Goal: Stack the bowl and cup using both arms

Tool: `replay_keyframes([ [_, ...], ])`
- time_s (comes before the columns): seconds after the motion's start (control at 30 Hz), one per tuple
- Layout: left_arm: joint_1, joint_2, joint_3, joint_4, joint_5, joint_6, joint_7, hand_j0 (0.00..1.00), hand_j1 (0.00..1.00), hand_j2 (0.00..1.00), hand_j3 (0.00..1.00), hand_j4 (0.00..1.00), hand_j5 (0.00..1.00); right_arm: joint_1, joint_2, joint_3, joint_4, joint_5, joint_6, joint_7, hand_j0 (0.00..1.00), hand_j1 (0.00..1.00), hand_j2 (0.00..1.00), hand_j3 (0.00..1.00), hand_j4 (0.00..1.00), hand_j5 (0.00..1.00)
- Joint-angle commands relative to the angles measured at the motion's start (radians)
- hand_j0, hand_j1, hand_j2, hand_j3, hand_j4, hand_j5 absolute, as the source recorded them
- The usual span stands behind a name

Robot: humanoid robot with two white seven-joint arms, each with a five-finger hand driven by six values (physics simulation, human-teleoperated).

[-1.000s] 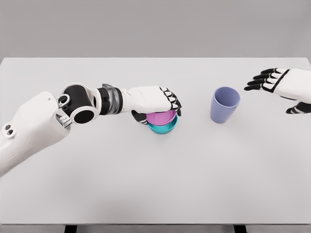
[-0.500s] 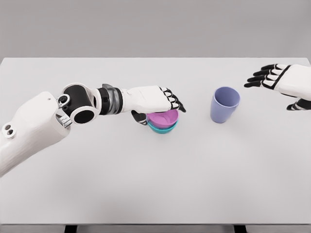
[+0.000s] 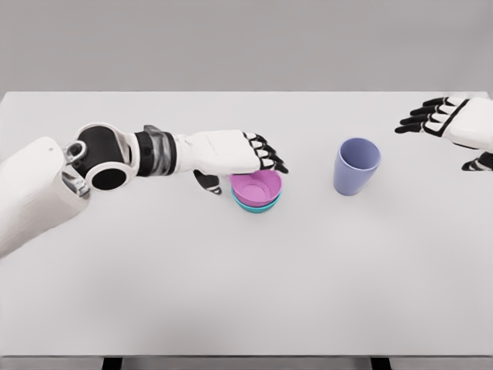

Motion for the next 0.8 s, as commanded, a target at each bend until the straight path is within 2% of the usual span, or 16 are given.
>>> replay_keyframes([
  [0.0, 0.0, 0.046, 0.006, -0.032, 0.046, -0.038, 0.0, 1.0, 1.0, 1.0, 1.0, 1.0, 1.0, 0.0, -0.001, -0.001, -0.018, -0.005, 0.003, -0.001, 1.0, 1.0, 1.0, 1.0, 1.0, 1.0],
  [0.13, -0.002, 0.142, 0.104, -0.067, 0.139, -0.199, 0.0, 1.0, 1.0, 1.0, 1.0, 1.0, 1.0, -0.003, 0.002, 0.009, 0.003, -0.002, 0.003, -0.001, 1.0, 1.0, 1.0, 1.0, 1.0, 1.0],
  [0.2, 0.003, 0.216, 0.158, -0.07, 0.239, -0.304, 0.0, 1.0, 1.0, 1.0, 1.0, 1.0, 1.0, -0.015, 0.003, -0.019, 0.049, 0.01, 0.003, -0.001, 1.0, 1.0, 1.0, 1.0, 1.0, 1.0],
  [0.27, 0.006, 0.307, 0.224, -0.07, 0.354, -0.347, 0.0, 1.0, 1.0, 1.0, 1.0, 1.0, 1.0, -0.015, 0.005, -0.02, 0.048, 0.01, 0.003, -0.001, 1.0, 1.0, 1.0, 1.0, 1.0, 1.0],
  [0.3, 0.014, 0.37, 0.277, -0.069, 0.44, -0.347, 0.0, 1.0, 1.0, 1.0, 1.0, 1.0, 1.0, -0.015, 0.003, -0.02, 0.046, 0.01, 0.003, -0.001, 1.0, 1.0, 1.0, 1.0, 1.0, 1.0],
  [0.37, 0.02, 0.477, 0.29, -0.058, 0.619, -0.347, 0.0, 1.0, 1.0, 1.0, 1.0, 1.0, 1.0, -0.017, 0.0, -0.022, 0.043, 0.01, 0.003, -0.001, 1.0, 1.0, 1.0, 1.0, 1.0, 1.0],
  [0.4, 0.032, 0.498, 0.29, -0.055, 0.658, -0.347, 0.0, 1.0, 1.0, 1.0, 1.0, 1.0, 1.0, -0.017, 0.002, -0.022, 0.043, 0.01, 0.003, -0.001, 1.0, 1.0, 1.0, 1.0, 1.0, 1.0],
  [0.43, 0.066, 0.543, 0.29, -0.035, 0.757, -0.347, 0.0, 1.0, 1.0, 1.0, 1.0, 1.0, 1.0, -0.017, 0.002, -0.028, 0.04, 0.01, 0.003, -0.001, 1.0, 1.0, 1.0, 1.0, 1.0, 1.0],
  [0.47, 0.109, 0.546, 0.291, -0.021, 0.836, -0.347, 0.0, 1.0, 1.0, 1.0, 1.0, 1.0, 1.0, -0.015, 0.002, -0.03, 0.029, 0.009, 0.003, -0.001, 1.0, 1.0, 1.0, 1.0, 1.0, 1.0],
  [0.53, 0.175, 0.549, 0.291, -0.006, 0.922, -0.347, 0.0, 1.0, 1.0, 1.0, 1.0, 1.0, 1.0, -0.017, 0.008, -0.031, 0.005, 0.007, 0.003, -0.001, 1.0, 1.0, 1.0, 1.0, 1.0, 1.0],
  [0.63, 0.293, 0.548, 0.291, 0.103, 1.072, -0.347, 0.0, 1.0, 1.0, 1.0, 1.0, 1.0, 1.0, -0.023, 0.003, -0.028, -0.018, 0.006, 0.003, -0.001, 1.0, 1.0, 1.0, 1.0, 1.0, 1.0],
  [0.7, 0.35, 0.54, 0.291, 0.137, 1.163, -0.347, 0.0, 1.0, 1.0, 1.0, 1.0, 1.0, 1.0, -0.029, 0.006, 0.01, -0.015, 0.003, 0.003, -0.001, 1.0, 1.0, 1.0, 1.0, 1.0, 1.0],
  [0.77, 0.385, 0.515, 0.291, 0.174, 1.209, -0.347, 0.0, 1.0, 1.0, 1.0, 1.0, 1.0, 1.0, -0.103, 0.003, 0.085, -0.017, 0.003, 0.003, -0.001, 1.0, 1.0, 1.0, 1.0, 1.0, 1.0],
])
